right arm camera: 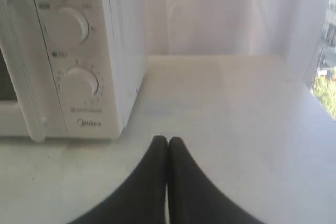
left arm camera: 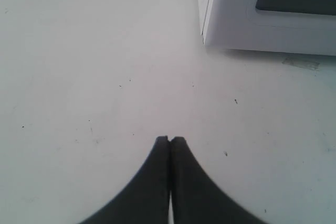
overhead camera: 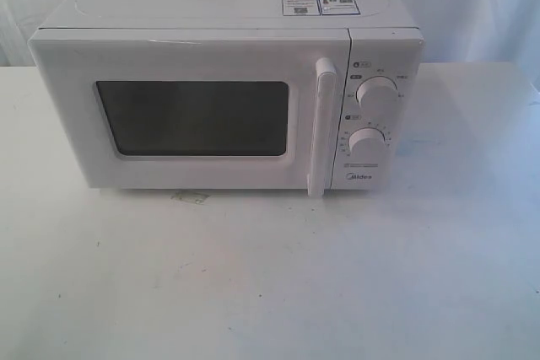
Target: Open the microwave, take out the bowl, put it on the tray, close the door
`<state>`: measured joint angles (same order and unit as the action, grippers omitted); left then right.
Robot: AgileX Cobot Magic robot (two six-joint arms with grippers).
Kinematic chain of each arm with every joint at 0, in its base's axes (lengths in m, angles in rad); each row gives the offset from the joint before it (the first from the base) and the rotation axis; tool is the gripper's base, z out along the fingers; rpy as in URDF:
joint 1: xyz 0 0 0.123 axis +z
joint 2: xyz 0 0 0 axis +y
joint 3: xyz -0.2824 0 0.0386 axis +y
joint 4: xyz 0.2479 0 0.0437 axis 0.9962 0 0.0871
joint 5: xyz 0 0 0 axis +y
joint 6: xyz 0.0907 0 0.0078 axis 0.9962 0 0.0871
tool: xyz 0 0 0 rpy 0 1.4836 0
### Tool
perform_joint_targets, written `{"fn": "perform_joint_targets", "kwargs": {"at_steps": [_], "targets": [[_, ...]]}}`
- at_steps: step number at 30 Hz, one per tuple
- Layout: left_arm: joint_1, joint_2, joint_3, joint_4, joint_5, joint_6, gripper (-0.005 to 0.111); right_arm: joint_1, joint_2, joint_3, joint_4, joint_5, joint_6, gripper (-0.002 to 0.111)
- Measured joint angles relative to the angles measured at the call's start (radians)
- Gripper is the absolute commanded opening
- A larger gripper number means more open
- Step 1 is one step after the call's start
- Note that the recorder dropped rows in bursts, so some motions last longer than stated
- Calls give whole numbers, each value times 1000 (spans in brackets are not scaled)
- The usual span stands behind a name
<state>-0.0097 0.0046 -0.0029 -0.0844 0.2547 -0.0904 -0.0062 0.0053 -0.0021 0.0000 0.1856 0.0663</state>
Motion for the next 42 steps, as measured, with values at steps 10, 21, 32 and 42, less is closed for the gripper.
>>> {"fn": "perform_joint_targets", "kwargs": {"at_steps": [10,21,32,42], "targets": [[0,0,0,0,0,0,0,0,0,-2,7,-717,-128,0],[0,0,0,0,0,0,0,0,479,-549,98,-173,-319,0],[0,0,0,0,0,0,0,0,821,-574,100,-320,-321,0],[0,0,0,0,0,0,0,0,1027,-578,100,-375,-144,0]]}}
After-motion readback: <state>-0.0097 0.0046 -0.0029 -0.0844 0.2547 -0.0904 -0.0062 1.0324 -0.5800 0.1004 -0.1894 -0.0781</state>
